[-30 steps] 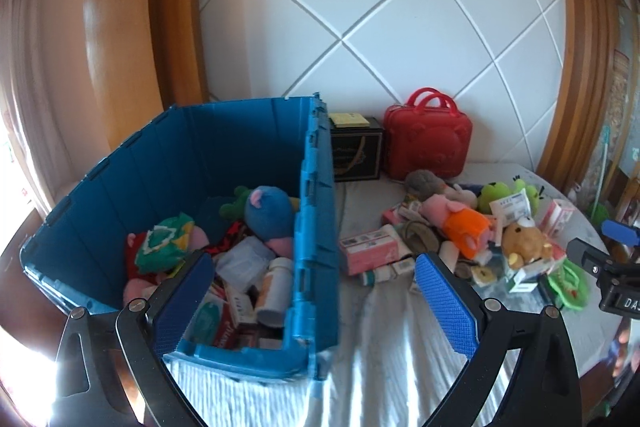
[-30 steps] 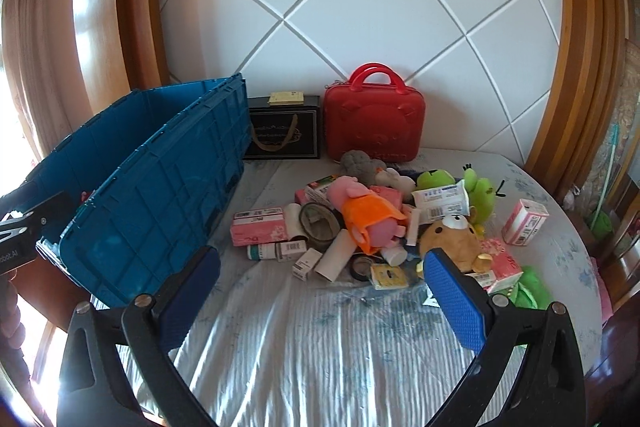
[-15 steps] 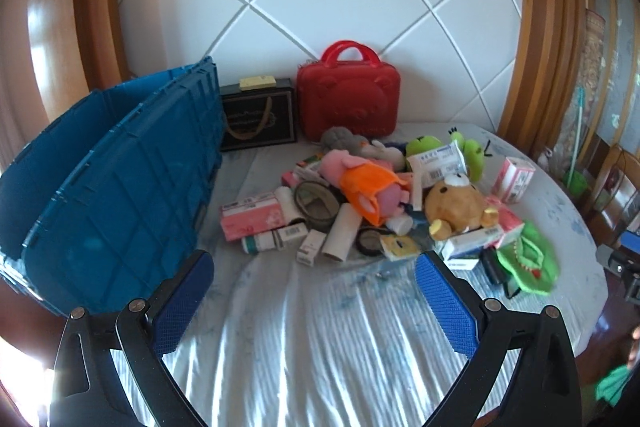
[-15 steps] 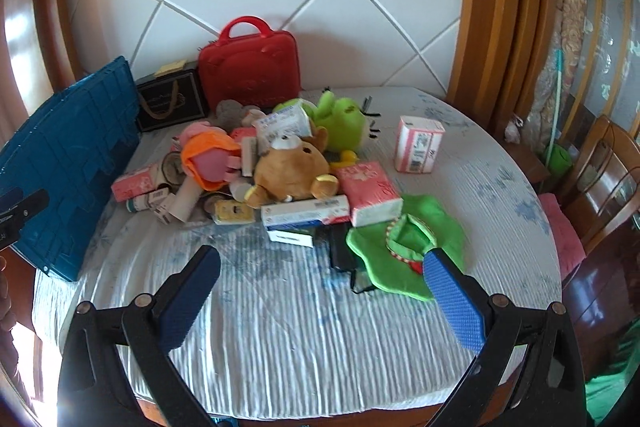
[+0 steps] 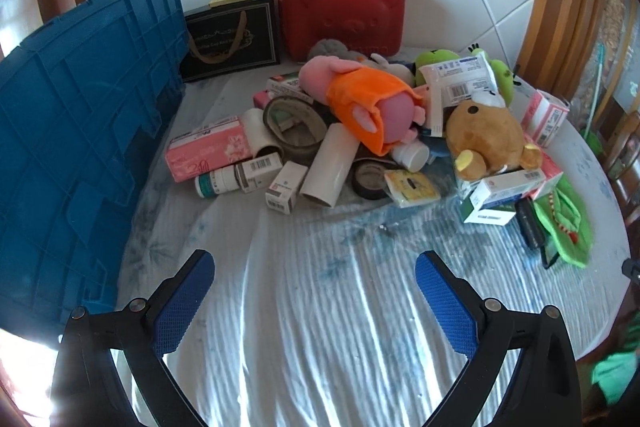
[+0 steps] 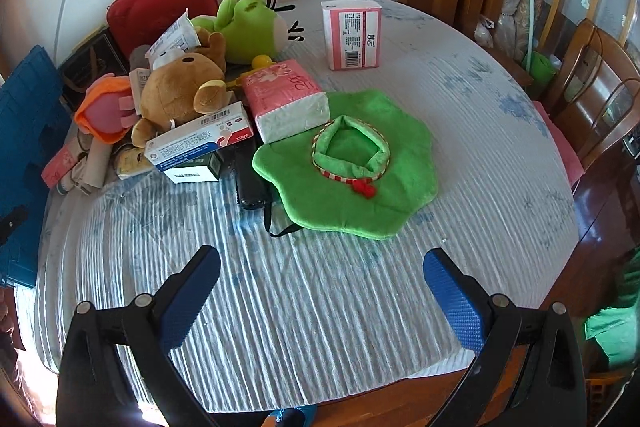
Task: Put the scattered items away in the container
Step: 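Move both tools back over the table toward the remaining items, then grasp the white paper roll with the left tool while the right tool reaches the pink tissue pack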
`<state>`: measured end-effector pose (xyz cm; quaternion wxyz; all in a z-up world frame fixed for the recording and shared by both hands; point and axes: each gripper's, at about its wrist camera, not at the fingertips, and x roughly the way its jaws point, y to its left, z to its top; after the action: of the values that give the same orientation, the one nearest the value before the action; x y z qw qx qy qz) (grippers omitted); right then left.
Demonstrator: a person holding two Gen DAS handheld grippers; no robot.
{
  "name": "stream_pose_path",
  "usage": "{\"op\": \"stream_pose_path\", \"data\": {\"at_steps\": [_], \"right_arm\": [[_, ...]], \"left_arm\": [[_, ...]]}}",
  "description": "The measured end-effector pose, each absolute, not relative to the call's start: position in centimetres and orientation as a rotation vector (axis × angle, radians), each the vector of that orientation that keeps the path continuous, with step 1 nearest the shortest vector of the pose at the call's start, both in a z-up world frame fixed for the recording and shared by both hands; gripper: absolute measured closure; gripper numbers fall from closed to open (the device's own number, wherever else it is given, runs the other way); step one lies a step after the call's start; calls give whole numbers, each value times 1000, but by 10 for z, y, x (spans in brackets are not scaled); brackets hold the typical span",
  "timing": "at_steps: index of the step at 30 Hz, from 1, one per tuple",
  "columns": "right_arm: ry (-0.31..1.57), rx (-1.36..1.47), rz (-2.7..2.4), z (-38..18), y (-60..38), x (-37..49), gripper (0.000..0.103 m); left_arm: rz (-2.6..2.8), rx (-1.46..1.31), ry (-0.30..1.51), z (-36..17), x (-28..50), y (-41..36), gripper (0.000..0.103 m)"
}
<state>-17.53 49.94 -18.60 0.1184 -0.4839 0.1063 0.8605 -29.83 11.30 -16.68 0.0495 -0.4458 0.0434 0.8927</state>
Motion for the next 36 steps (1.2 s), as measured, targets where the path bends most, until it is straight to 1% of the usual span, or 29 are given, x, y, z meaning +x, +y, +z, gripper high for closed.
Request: {"op": "stream_pose_path", "data": {"at_steps": [5, 8, 10, 13, 22, 26, 33, 36], "right_arm": [[331, -1428, 2471, -204, 502, -194, 0], [346, -1432, 2440, -212, 512, -201, 0], [350, -1439, 2427, -214, 521, -204, 0], [358, -1450, 2409, -217, 536, -210, 0], [365, -1521, 2425, -225, 573, -250, 0], [420, -1562, 2414, -237, 586, -269, 0], [406, -1630, 2383, -256, 591, -289, 0], [395, -1650, 2385, -262, 588, -299, 3]], "left_arm": [[2668, -1405, 176, -190, -325, 116, 2], [2635, -1415, 202, -203, -335, 126, 4], [2597, -1436, 218, -212, -341, 137, 13], [2557, -1465, 229, -223, -350, 152, 15], [2639, -1552, 165, -232, -391, 149, 15], [2657, -1567, 198, -239, -410, 149, 16], [2624, -1626, 208, -260, -446, 153, 16], [2606, -1649, 218, -269, -458, 157, 16]]}}
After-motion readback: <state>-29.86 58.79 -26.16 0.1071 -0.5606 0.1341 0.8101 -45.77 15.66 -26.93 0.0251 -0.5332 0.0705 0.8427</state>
